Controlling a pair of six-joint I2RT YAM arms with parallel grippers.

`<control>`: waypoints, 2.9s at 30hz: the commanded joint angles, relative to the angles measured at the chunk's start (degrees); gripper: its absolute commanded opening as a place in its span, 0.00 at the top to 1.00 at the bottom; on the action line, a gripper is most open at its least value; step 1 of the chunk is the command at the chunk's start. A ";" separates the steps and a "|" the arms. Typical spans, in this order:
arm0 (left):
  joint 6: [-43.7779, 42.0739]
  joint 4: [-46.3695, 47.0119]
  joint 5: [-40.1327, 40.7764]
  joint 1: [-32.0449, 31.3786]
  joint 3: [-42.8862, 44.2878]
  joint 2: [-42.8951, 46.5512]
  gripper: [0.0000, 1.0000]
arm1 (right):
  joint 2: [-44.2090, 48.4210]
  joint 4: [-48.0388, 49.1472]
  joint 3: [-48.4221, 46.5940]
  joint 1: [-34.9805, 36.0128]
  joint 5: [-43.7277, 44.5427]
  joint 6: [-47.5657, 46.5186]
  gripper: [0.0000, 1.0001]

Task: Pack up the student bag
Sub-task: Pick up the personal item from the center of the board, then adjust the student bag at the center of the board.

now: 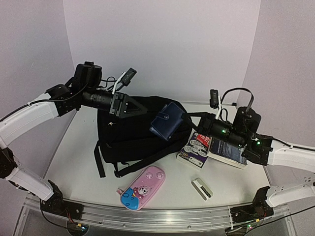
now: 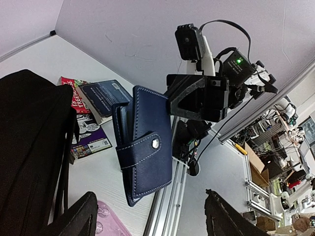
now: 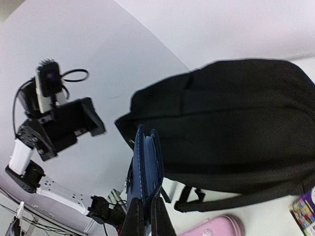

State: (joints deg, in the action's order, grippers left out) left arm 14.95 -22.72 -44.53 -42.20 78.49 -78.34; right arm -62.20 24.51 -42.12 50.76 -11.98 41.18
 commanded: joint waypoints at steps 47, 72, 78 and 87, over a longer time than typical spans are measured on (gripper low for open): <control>-21.10 -23.59 11.10 0.24 16.86 -5.86 1.00 | -13.54 -11.45 -6.90 -0.81 28.51 4.38 0.16; -33.02 -27.91 25.55 -0.39 17.44 -6.26 1.00 | -30.45 -4.37 -9.28 -11.78 15.95 -13.02 0.70; -38.93 -21.11 32.85 -1.59 13.55 -5.15 1.00 | -31.40 -3.10 -8.65 -11.83 15.73 -14.19 0.88; -42.13 -13.95 31.10 -3.37 13.03 -5.32 1.00 | -33.02 -0.64 -8.51 -11.82 13.05 -14.28 0.97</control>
State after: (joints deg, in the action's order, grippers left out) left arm -24.81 -43.48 -12.80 -45.02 89.97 -85.45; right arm -93.85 21.26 -49.45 38.89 3.29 28.19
